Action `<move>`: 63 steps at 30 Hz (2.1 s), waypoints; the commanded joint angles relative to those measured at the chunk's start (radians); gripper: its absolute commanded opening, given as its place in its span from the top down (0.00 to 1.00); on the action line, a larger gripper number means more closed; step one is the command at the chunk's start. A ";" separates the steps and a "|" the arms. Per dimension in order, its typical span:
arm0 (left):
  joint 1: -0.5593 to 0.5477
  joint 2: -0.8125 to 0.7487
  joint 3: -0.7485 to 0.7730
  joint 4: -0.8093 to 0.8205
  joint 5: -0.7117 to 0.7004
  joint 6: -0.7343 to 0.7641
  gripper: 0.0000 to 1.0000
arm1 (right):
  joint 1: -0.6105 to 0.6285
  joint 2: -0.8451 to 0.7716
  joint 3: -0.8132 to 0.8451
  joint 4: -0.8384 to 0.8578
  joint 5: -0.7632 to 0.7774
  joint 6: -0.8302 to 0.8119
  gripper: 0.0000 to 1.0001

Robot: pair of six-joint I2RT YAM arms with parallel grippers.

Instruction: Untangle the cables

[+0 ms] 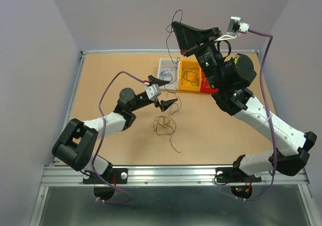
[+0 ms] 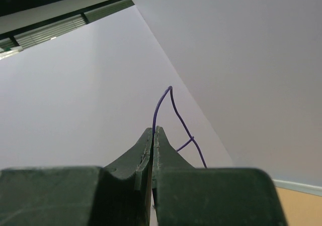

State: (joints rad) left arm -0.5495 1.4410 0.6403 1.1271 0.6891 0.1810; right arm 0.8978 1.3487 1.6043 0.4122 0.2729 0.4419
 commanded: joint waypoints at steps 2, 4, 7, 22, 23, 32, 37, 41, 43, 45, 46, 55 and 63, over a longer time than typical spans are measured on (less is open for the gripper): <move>-0.009 0.019 0.029 0.132 0.048 0.048 0.01 | 0.003 0.013 0.097 0.048 -0.046 0.055 0.99; -0.013 0.028 0.024 0.138 0.064 0.048 0.01 | 0.003 0.026 0.109 0.048 -0.054 0.069 0.99; -0.018 0.041 0.028 0.142 0.075 0.037 0.01 | 0.003 0.040 0.121 0.048 -0.064 0.084 0.99; -0.053 0.197 0.186 0.125 -0.074 -0.023 0.21 | 0.003 0.066 0.134 0.054 -0.080 0.130 1.00; -0.053 0.229 0.205 0.129 -0.077 -0.031 0.26 | 0.003 0.066 0.134 0.054 -0.081 0.130 1.00; -0.034 0.200 0.183 0.015 -0.325 0.035 1.00 | 0.003 -0.038 0.051 0.031 0.087 -0.012 0.99; 0.055 0.131 0.157 -0.151 -0.356 0.044 1.00 | 0.003 -0.065 0.025 0.033 0.282 -0.216 1.00; 0.111 0.018 0.110 -0.295 -0.370 0.083 1.00 | 0.001 -0.037 0.031 0.039 0.402 -0.360 0.99; 0.141 -0.013 0.085 -0.343 -0.378 0.095 1.00 | -0.006 -0.005 0.034 0.040 0.454 -0.403 0.99; 0.158 -0.043 0.079 -0.423 -0.381 0.100 1.00 | -0.036 0.012 0.036 0.042 0.480 -0.431 1.00; 0.177 -0.048 0.084 -0.456 -0.388 0.107 1.00 | -0.051 0.023 0.036 0.040 0.503 -0.428 0.99; 0.400 0.030 0.143 -0.527 -0.317 -0.015 1.00 | -0.204 -0.046 0.007 0.002 0.629 -0.361 0.99; 0.605 0.157 0.231 -0.544 -0.142 -0.147 1.00 | -0.243 -0.233 -0.075 0.002 0.696 -0.404 1.00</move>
State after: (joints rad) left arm 0.0242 1.5959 0.8169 0.5682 0.4492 0.1001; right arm 0.6552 1.1927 1.5654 0.3698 0.9092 0.0635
